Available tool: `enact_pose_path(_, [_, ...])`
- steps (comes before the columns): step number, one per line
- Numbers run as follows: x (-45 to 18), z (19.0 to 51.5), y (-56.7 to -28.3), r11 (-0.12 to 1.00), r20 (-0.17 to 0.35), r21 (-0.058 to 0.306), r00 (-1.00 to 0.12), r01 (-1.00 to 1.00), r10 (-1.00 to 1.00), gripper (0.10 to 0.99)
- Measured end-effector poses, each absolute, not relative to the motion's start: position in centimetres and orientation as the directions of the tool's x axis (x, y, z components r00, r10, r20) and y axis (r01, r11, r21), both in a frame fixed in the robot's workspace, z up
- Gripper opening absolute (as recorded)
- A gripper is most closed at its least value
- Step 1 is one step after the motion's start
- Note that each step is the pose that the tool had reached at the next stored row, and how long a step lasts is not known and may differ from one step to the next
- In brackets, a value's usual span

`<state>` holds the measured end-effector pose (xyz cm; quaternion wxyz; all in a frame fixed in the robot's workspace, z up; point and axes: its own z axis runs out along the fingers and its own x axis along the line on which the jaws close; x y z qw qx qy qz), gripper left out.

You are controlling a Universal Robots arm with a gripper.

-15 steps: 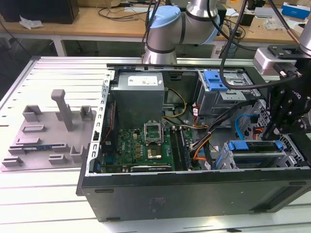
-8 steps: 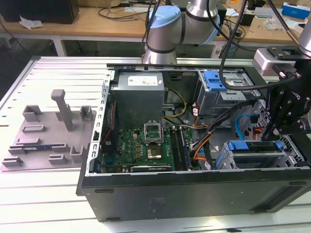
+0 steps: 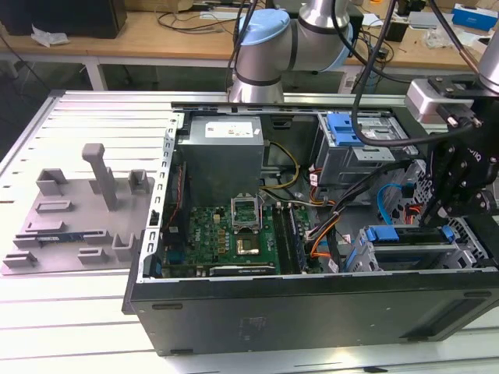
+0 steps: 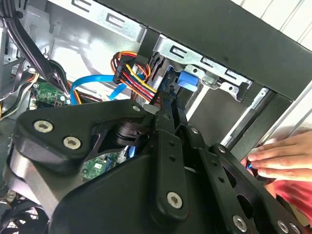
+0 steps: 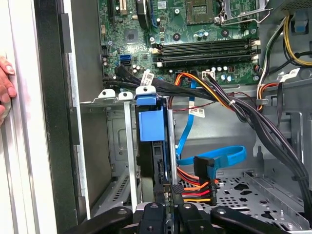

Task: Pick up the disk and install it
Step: 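Insert the first disk wire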

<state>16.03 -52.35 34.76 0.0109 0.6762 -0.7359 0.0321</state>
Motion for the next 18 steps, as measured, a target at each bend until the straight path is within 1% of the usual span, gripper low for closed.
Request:
enact_pose_path(3, [16.0, 34.7, -52.4, 0.083, 0.059, -0.032, -0.085, -0.996, -0.995, 0.165])
enact_pose_path(6, [16.0, 33.5, -52.4, 0.083, 0.060, -0.033, -0.085, -0.996, -0.995, 0.165])
enact_pose_path(10, [16.0, 33.2, -52.4, 0.083, 0.057, -0.032, -0.085, -0.996, -0.995, 0.165])
enact_pose_path(11, [16.0, 33.3, -52.4, 0.083, 0.058, -0.032, -0.085, -0.996, -0.995, 0.176])
enact_pose_path(12, [16.0, 33.5, -52.4, 0.083, 0.058, -0.032, -0.085, -0.996, -0.995, 0.239])
enact_pose_path(15, [16.0, 35.8, -51.9, 0.083, 0.059, -0.037, -0.085, -0.996, -0.995, 0.239])
enact_pose_path(18, [16.0, 36.8, -51.7, 0.083, 0.059, -0.039, -0.085, -0.996, -0.995, 0.239])
